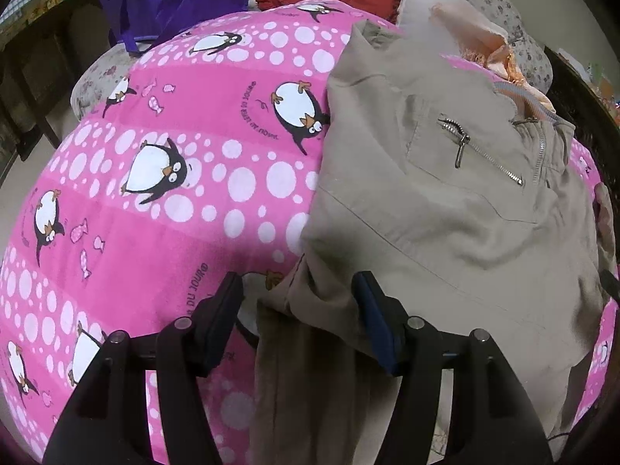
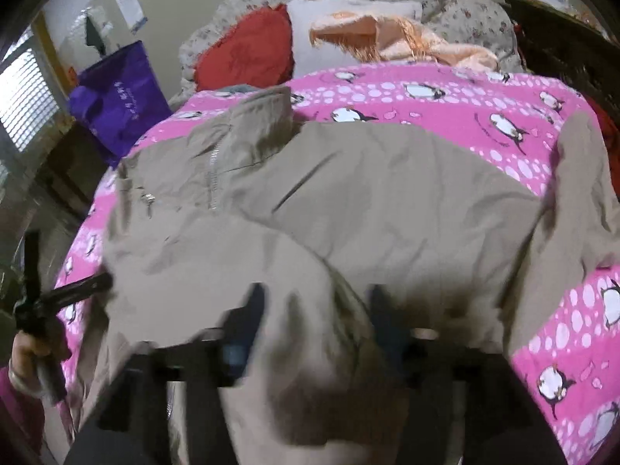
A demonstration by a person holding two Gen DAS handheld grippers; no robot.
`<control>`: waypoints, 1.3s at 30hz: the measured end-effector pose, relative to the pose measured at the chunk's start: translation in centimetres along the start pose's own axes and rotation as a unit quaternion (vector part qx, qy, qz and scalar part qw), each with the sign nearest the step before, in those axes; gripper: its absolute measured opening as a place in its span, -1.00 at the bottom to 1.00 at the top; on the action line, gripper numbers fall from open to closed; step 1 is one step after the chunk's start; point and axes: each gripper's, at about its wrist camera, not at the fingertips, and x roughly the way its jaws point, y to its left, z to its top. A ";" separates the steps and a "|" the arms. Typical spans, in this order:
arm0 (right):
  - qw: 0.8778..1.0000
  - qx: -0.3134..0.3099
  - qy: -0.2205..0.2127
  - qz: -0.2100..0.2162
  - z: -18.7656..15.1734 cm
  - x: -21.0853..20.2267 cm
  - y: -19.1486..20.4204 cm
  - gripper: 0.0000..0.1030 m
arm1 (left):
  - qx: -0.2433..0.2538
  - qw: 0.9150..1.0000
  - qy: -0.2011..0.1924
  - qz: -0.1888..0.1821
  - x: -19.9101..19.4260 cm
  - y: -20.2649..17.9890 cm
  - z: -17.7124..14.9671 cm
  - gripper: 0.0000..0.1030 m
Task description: Fold large clothes
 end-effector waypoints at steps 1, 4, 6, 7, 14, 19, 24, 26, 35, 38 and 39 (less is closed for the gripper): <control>1.000 -0.010 -0.003 0.000 -0.5 -0.4 0.4 0.41 | 0.000 1.000 0.000 0.001 0.0 -0.2 -0.1 0.17; 0.998 -0.052 0.028 -0.028 -1.0 0.9 1.5 0.48 | 0.005 1.000 0.000 0.005 0.1 -0.6 -0.3 0.17; 0.996 -0.063 0.051 -0.027 -1.0 2.4 1.7 -0.11 | 0.008 1.000 0.000 0.008 0.0 -0.8 -0.4 0.17; 0.996 -0.066 0.061 -0.017 -1.1 3.1 1.8 -0.56 | 0.007 1.000 0.001 0.008 0.0 -0.8 -0.4 0.17; 0.994 -0.098 -0.001 -0.051 0.6 0.7 3.1 -0.95 | 0.005 1.000 0.004 0.006 0.0 -1.1 -0.5 0.19; 0.991 -0.097 0.020 -0.094 0.2 3.9 2.3 -0.71 | 0.007 1.000 0.003 0.017 0.4 -1.6 -0.8 0.26; 0.998 -0.034 -0.007 -0.056 -0.8 0.0 0.8 -0.12 | 0.007 1.000 -0.010 0.023 -1.9 -2.1 -1.0 0.25; 0.998 -0.027 -0.033 -0.047 -1.9 -1.9 0.6 0.03 | 0.011 0.999 -0.026 0.026 -2.8 -2.6 -1.0 0.25; 0.999 0.043 0.010 0.005 -1.9 -1.5 -3.0 0.06 | 0.026 0.999 -0.033 -0.022 -5.2 -6.2 -1.2 0.26; 0.996 0.087 -0.021 -0.001 -0.4 -4.0 -6.0 0.26 | 0.039 0.998 -0.024 -0.037 -4.9 -7.6 -1.3 0.26; 0.995 0.097 -0.028 -0.007 0.0 -4.5 -7.2 0.26 | 0.042 0.998 -0.023 -0.042 -4.8 -7.9 -1.4 0.27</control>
